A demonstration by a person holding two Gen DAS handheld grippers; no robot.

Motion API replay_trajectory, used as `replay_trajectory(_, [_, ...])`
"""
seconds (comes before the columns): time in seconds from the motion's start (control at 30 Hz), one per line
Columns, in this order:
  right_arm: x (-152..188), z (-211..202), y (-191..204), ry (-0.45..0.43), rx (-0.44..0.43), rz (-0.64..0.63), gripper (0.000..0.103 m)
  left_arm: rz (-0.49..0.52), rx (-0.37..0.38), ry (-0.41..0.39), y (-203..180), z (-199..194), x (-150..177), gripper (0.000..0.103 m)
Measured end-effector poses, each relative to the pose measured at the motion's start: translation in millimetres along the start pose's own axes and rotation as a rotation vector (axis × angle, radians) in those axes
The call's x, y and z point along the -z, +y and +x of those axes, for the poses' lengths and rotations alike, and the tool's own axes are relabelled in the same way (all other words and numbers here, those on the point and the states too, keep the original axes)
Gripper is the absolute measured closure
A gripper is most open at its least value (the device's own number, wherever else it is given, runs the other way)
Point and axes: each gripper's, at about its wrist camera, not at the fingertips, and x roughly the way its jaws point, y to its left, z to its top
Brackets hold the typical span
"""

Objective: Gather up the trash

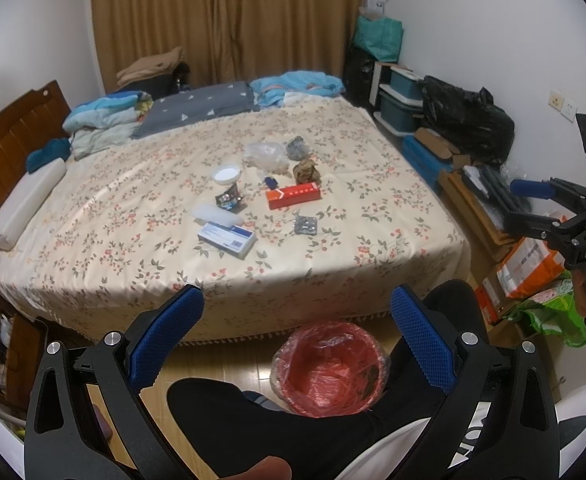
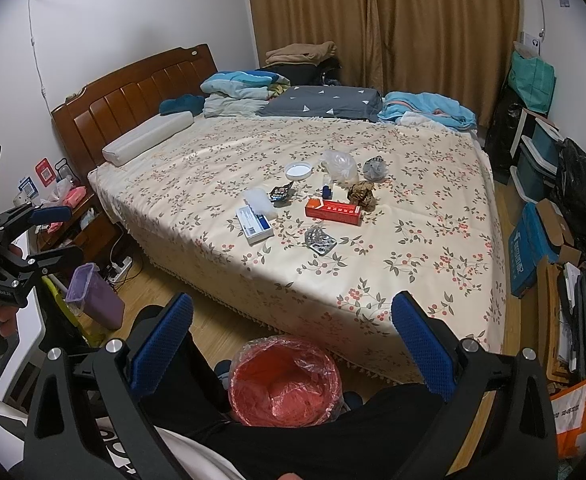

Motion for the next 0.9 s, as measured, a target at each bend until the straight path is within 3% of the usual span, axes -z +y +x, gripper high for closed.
replay_trajectory(0.9, [-2,30,-18,0.024,-0.004,0.011,0.005,-0.020,0.005,0.015,-3,12,13,0.006])
